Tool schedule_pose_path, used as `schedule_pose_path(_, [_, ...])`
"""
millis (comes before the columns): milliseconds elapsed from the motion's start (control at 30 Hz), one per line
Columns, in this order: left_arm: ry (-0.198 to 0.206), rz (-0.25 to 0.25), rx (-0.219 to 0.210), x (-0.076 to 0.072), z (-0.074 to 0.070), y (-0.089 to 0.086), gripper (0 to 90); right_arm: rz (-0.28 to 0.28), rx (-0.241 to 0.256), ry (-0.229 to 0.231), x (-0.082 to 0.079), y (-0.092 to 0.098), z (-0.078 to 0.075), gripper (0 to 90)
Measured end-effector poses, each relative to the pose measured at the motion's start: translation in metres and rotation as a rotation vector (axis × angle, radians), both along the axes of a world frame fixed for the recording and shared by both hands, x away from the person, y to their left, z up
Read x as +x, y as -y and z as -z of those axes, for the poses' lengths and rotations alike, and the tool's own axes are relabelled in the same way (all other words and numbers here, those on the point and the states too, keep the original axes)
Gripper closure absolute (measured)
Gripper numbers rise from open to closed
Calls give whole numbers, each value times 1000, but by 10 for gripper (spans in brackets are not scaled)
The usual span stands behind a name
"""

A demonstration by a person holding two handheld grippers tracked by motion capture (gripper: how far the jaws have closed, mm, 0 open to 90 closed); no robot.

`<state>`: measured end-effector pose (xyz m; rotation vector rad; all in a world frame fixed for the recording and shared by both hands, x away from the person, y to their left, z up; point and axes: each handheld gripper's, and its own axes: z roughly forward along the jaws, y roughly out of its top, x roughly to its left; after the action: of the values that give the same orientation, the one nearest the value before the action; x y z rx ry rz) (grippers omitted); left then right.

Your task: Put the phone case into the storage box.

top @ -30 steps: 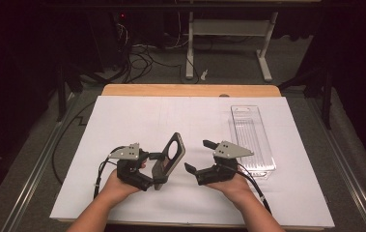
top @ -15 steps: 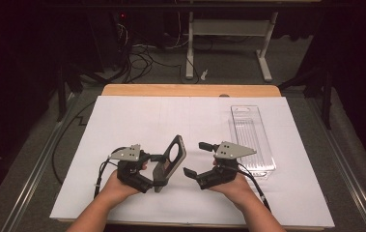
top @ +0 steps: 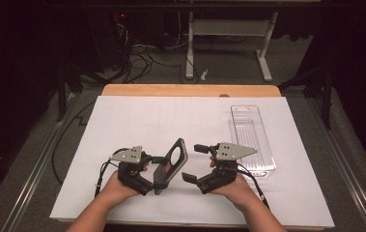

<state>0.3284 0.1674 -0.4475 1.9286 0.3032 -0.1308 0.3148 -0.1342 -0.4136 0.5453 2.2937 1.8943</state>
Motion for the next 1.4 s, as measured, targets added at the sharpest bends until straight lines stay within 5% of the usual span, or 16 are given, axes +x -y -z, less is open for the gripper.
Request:
schedule_pose_path(667, [-16, 100, 16, -4, 1, 8, 131, -51, 37, -1, 0, -3, -5, 1])
schedule_pose_path(1400, [-11, 133, 44, -7, 3, 13, 131, -89, 56, -8, 2, -6, -6, 20])
